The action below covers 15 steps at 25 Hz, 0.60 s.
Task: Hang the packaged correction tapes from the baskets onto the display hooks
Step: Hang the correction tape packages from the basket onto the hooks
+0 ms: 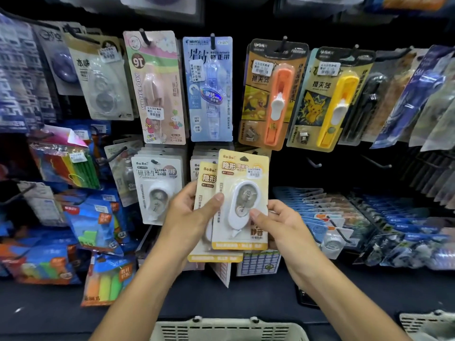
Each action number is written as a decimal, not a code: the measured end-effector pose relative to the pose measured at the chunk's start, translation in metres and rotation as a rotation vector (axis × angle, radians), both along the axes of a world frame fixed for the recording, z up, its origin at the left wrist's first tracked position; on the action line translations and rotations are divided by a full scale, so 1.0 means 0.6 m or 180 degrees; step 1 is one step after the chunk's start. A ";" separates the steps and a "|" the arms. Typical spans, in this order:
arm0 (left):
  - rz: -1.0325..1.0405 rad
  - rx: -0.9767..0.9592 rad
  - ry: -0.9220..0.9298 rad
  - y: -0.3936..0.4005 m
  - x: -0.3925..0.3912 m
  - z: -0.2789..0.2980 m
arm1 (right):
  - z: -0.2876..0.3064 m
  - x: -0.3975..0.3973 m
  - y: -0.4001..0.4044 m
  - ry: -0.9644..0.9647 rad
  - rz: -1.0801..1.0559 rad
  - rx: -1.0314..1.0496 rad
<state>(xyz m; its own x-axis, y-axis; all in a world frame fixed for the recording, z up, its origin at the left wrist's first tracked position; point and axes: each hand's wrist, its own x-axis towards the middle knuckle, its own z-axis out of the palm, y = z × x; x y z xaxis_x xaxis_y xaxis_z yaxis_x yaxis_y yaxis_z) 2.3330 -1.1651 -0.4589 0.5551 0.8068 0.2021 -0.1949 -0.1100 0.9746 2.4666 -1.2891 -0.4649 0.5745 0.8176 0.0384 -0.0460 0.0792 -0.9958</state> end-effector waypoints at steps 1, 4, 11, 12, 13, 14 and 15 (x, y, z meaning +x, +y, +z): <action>0.0041 0.0006 -0.0018 0.003 0.003 -0.001 | 0.004 0.004 -0.002 0.0025 -0.0153 -0.0023; 0.0322 -0.0013 -0.0022 0.010 0.002 -0.007 | 0.005 0.025 -0.011 -0.0161 -0.0706 -0.0170; 0.0481 -0.0062 -0.0230 0.014 -0.007 0.008 | 0.000 0.035 -0.016 -0.0072 -0.1181 -0.0333; 0.0457 -0.0061 -0.0247 0.011 -0.007 0.009 | -0.001 0.033 -0.015 0.0245 -0.1086 -0.0295; 0.0455 -0.0067 -0.0271 0.010 -0.006 0.010 | -0.001 0.030 -0.016 0.0429 -0.1015 -0.0311; 0.0477 -0.0074 -0.0298 0.010 -0.004 0.009 | -0.003 0.029 -0.018 0.0408 -0.0969 -0.0347; 0.0485 -0.0065 -0.0309 0.010 -0.002 0.008 | -0.006 0.026 -0.018 0.0235 -0.0870 -0.0355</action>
